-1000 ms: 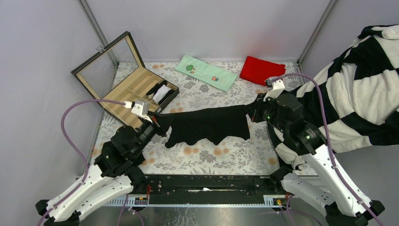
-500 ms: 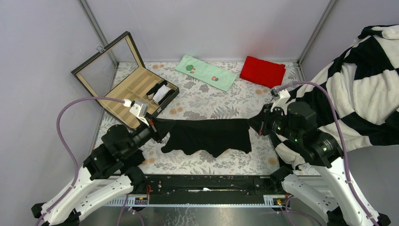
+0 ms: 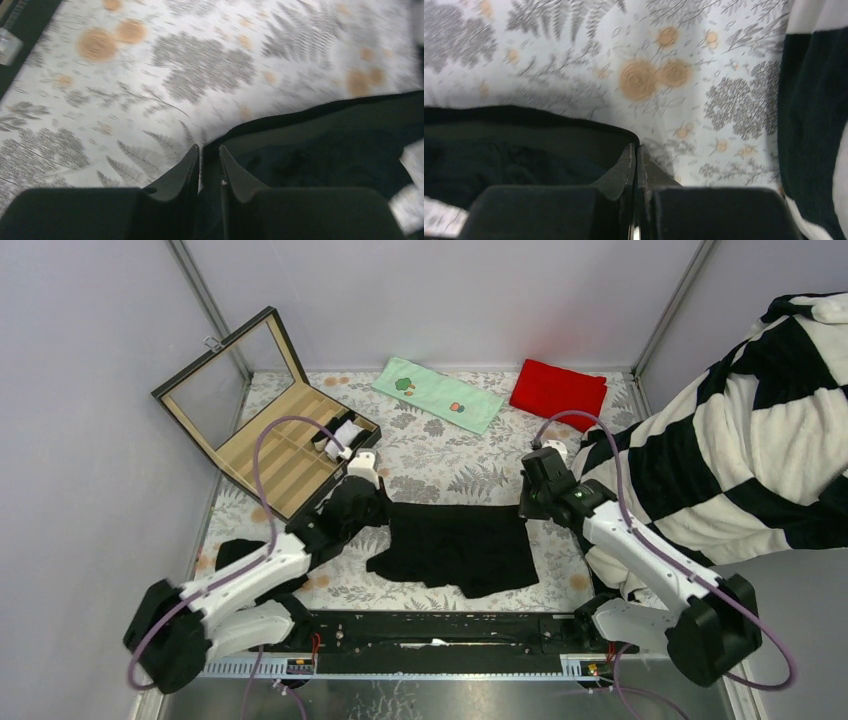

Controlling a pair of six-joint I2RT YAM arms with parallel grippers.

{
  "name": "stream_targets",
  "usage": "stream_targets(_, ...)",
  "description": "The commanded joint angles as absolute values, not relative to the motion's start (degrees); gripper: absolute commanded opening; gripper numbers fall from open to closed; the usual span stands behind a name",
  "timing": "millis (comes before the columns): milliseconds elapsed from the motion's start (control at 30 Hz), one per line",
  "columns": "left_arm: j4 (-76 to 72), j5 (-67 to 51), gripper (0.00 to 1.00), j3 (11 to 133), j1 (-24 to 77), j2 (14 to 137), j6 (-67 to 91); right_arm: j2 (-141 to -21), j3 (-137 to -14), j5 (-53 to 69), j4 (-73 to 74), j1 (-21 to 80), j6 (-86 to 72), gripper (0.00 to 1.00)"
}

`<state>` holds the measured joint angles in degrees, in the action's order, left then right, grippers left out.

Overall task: Roll the underwear
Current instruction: Flatten out the underwear at the center of the board.

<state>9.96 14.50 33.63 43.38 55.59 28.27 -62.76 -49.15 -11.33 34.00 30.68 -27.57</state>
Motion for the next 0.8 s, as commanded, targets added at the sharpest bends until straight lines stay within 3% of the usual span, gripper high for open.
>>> stream_targets(0, -10.25, 13.39, 0.36, 33.28, 34.33, 65.31, 27.52, -67.79, -48.61, -21.54, 19.71, 28.47, -25.92, 0.00)
stream_targets(133, -9.55, 12.31, 0.63, 37.35, 28.24, 70.59, 26.53, -71.93, -50.29, -24.45, 16.62, 27.06, -23.83, 0.00)
stream_targets(167, -8.57, 12.94, 0.69, 38.12, 27.33, 70.25, 26.70, -72.50, -51.12, -24.36, 16.91, 26.89, -23.31, 0.04)
stream_targets(267, -5.34, 14.88, 0.79, 37.97, 25.63, 66.90, 28.60, -73.21, -53.48, -23.18, 18.23, 26.89, -22.88, 0.44)
stream_targets(333, -2.17, 16.19, 0.84, 36.68, 25.49, 64.10, 31.66, -72.78, -54.13, -22.06, 18.51, 26.88, -23.50, 0.58)
stream_targets(533, 2.89, 6.44, 0.88, 29.63, 25.47, 56.53, 37.52, -74.77, -58.52, -11.80, 17.93, 26.98, -25.71, 0.58)
stream_targets(767, 2.28, 2.22, 0.87, 20.99, 28.05, 51.80, 42.97, -93.26, -75.31, -8.19, 22.53, 38.50, -30.40, 0.54)
